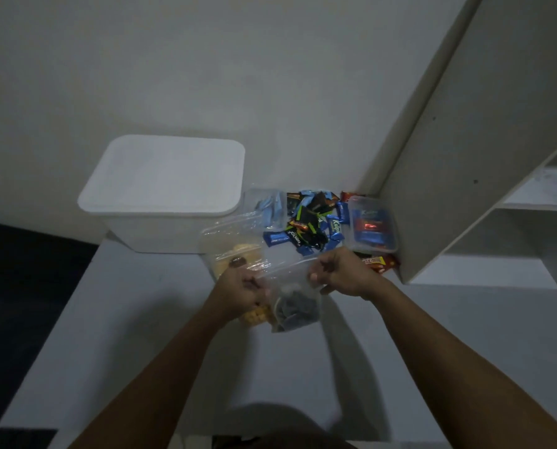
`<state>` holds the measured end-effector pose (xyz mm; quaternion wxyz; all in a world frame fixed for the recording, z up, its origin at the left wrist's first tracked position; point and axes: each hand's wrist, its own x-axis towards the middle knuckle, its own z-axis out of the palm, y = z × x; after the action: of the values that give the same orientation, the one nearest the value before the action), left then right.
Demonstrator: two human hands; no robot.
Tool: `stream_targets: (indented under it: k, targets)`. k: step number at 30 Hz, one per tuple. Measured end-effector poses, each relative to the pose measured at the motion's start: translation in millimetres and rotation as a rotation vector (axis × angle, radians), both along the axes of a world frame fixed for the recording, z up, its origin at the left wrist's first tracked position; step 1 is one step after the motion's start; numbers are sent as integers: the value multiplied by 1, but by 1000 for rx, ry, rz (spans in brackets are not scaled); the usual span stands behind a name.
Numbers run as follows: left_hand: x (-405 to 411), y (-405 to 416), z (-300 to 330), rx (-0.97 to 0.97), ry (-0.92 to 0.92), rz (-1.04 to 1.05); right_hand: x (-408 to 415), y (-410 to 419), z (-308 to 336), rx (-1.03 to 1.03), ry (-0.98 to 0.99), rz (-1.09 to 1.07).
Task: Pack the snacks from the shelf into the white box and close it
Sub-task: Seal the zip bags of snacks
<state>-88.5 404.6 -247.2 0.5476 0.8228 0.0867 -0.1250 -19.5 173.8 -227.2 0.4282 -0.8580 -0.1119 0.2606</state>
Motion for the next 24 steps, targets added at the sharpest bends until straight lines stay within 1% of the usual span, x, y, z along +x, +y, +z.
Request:
stream_targets:
  k: [3, 7, 9, 12, 15, 20, 24]
  targets:
    - [-5, 16, -4, 157, -51, -61, -1, 15, -6, -20, 27, 37]
    - [-6, 28, -5, 311, -15, -139, 0, 29, -15, -91, 26, 83]
    - [-3, 30, -2, 301, 28, -135, 2, 31, -16, -120, 16, 94]
    - [5, 29, 9, 230, 87, -145, 5, 31, -14, -121, 1, 96]
    - [17, 25, 22, 169, 128, -103, 10, 29, -9, -118, -6, 85]
    - [40, 6, 44, 183, -11, -44, 22, 22, 2, -92, -25, 39]
    - [60, -6, 53, 204, -69, -68, 33, 11, 10, -100, -40, -20]
